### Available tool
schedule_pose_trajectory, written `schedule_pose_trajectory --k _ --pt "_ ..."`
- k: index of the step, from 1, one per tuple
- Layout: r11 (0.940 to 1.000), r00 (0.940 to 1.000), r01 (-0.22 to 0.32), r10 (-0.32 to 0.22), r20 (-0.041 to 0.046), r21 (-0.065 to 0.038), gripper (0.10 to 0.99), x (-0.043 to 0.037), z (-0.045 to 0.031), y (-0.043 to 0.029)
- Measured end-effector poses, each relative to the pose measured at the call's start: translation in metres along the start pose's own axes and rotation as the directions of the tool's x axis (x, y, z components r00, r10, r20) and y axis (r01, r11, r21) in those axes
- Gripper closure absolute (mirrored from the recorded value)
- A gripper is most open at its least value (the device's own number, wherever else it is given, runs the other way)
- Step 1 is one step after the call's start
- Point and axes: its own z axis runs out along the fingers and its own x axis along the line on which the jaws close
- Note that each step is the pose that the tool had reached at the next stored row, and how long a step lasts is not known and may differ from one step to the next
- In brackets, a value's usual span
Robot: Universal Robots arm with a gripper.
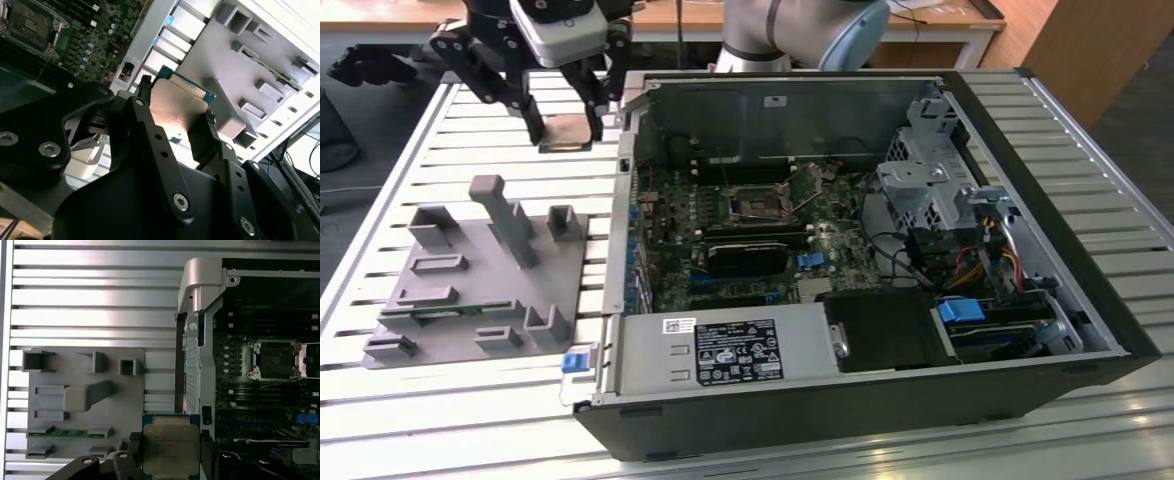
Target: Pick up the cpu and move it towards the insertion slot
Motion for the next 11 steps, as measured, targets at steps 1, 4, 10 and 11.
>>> schedule_pose_trajectory --k 1,4,10,11 --pt "1.0 1.0 0.0 0.0 0.0001 0.0 0.545 -0.0012 0.0 0.0001" --pt "1.0 1.0 0.0 0.0 0.0 0.0 0.545 -0.0065 0.0 0.0002" --pt "1.0 1.0 0.0 0.0 0.0 0.0 0.545 -0.0177 0.0 0.0009" --pt "1.0 1.0 0.0 0.0 0.0 0.0 0.545 -0.0191 0.0 0.001"
